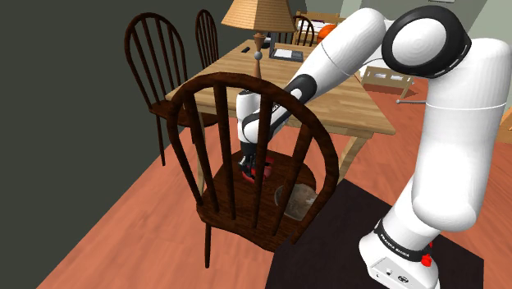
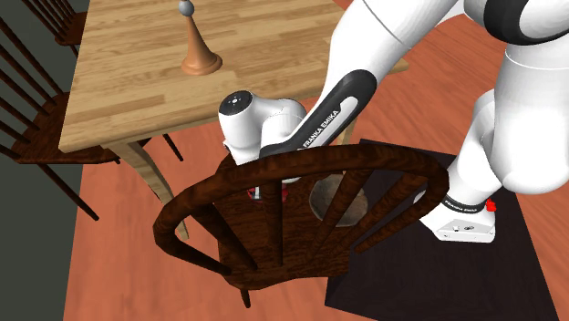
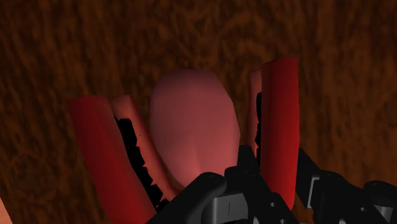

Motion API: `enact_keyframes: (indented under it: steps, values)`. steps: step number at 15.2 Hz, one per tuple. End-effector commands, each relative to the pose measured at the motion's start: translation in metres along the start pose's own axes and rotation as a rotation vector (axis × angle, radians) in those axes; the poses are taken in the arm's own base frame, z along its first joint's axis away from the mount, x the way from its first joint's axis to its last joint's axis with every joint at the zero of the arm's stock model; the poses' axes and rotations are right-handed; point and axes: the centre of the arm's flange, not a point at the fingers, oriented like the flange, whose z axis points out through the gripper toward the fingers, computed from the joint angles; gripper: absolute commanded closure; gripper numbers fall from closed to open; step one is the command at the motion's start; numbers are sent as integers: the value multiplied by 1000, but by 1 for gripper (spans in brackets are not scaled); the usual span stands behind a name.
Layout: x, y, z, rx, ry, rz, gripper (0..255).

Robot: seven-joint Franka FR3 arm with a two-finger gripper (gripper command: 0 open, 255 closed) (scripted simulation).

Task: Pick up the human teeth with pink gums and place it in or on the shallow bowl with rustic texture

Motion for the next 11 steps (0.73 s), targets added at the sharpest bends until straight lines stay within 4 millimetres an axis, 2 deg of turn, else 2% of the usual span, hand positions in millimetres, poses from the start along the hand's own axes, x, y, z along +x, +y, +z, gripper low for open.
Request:
enact_keyframes:
  steps: [1,7,11]
  values:
    - [0,0,0,0,0,0,255]
    - [0,0,0,0,0,0,255]
    - [-2,0,-21,0,0,0,255]
